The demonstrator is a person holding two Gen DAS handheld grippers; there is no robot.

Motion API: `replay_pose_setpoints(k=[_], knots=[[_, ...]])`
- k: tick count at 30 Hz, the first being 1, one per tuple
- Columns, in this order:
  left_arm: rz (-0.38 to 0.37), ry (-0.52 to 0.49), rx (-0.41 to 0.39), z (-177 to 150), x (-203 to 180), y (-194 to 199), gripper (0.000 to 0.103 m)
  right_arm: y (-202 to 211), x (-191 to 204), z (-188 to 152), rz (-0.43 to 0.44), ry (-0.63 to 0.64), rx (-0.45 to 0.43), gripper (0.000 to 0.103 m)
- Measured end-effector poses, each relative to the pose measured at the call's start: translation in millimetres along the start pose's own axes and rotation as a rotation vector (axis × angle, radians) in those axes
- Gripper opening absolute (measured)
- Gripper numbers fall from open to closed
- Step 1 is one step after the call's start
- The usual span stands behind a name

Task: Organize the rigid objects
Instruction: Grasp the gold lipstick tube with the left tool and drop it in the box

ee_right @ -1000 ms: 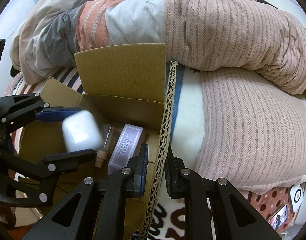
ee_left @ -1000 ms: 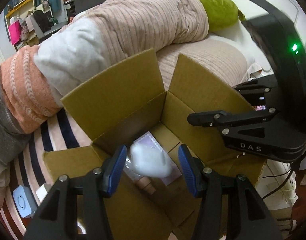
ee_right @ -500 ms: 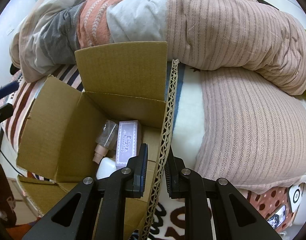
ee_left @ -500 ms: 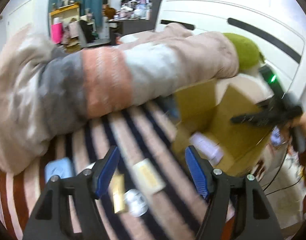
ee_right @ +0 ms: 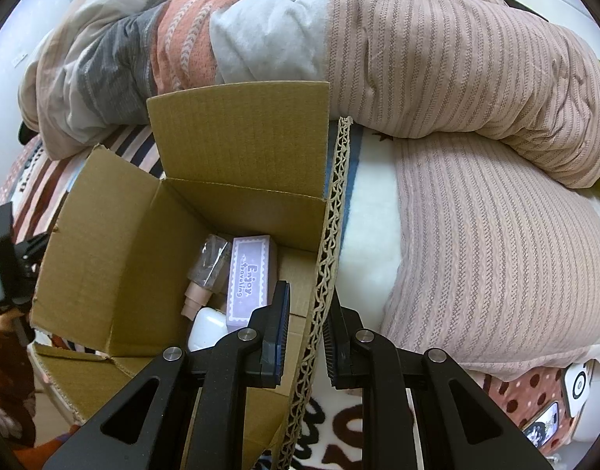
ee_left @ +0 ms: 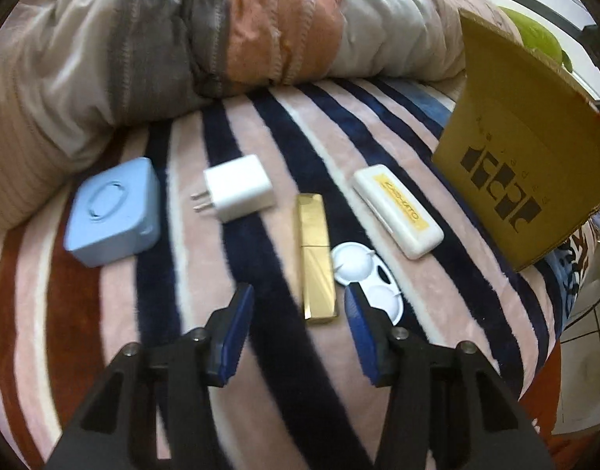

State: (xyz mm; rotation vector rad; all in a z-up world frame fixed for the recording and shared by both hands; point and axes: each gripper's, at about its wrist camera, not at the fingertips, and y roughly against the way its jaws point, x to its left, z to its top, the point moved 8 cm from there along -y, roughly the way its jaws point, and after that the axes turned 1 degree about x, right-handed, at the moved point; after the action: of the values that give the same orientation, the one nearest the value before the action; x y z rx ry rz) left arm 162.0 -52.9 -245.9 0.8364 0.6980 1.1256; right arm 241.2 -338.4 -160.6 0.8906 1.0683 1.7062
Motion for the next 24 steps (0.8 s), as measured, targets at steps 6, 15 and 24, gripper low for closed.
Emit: replay_pose_setpoints(k=[6, 15, 24], knots=[[0.071, -0.009, 0.001, 13.1, 2.2, -26.7, 0.026, 0.3, 0.1, 0.1, 0.0, 0.001, 0.0, 0.013], [0.072, 0.0, -0.031, 32.3, -5.6, -22.9, 0.015, 0.1, 0.9, 0.1, 0.003, -0.001, 0.0, 0.013], [0.025, -0.06, -0.227, 93.3, -43.3, 77.3, 0.015, -0.7, 0.6, -0.5, 0.0, 0.004, 0.0, 0.013]])
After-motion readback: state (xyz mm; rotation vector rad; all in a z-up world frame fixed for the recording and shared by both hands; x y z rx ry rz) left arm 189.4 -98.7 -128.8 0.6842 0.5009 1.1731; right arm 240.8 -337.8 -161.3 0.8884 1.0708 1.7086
